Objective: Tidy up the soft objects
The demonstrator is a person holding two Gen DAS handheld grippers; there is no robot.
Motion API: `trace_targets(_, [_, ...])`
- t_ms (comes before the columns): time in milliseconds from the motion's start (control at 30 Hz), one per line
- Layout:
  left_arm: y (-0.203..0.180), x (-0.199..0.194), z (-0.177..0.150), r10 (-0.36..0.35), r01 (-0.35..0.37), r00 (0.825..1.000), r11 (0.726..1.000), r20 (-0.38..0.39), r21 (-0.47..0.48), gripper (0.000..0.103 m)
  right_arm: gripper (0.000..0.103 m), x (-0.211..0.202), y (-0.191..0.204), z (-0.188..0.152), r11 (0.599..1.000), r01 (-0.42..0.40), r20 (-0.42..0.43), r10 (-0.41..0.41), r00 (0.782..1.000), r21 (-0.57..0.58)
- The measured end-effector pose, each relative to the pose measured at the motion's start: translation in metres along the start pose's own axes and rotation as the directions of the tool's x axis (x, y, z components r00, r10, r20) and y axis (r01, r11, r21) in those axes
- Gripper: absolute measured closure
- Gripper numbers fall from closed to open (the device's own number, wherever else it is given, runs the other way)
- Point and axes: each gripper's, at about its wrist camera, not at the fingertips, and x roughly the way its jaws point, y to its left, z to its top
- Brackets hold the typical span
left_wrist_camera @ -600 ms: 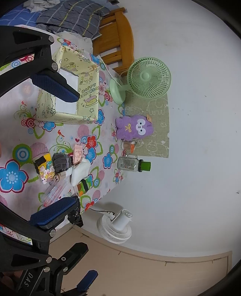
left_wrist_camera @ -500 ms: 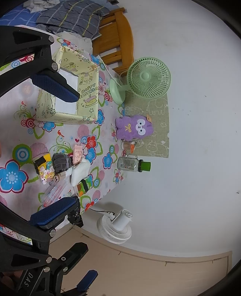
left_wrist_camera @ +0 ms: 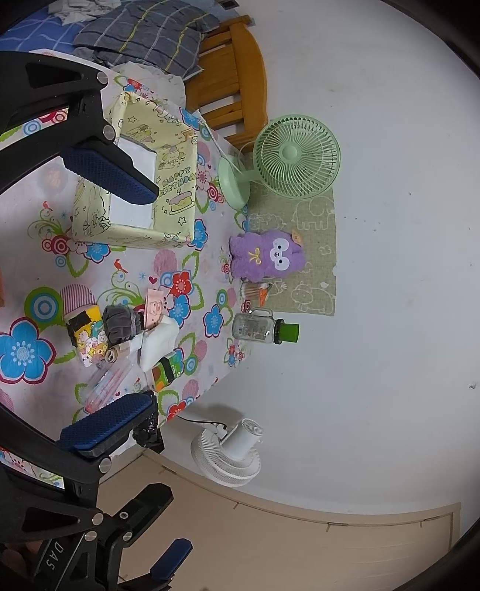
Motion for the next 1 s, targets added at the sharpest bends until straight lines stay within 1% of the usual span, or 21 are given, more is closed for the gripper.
trace_targets(600, [-0.001, -0.004, 0.003, 0.001, -0.001, 1.000, 1.000, 0.012, 0.003, 0.000, 0.000, -0.005, 0.000, 0.002, 1.000, -0.002, 0.003, 0.002, 1.000, 0.009])
trace_targets(867, [-0.003, -0.008, 0.004, -0.003, 0.003, 1.000, 1.000, 0.017, 0.002, 0.000, 0.000, -0.010, 0.001, 0.005, 1.000, 0.019, 0.014, -0.019, 1.000, -0.001])
trace_targets(1000, [-0.004, -0.009, 0.005, -0.001, 0.001, 1.000, 1.000, 0.019, 0.002, 0.000, 0.000, -0.011, 0.001, 0.005, 1.000, 0.015, 0.013, -0.015, 1.000, 0.002])
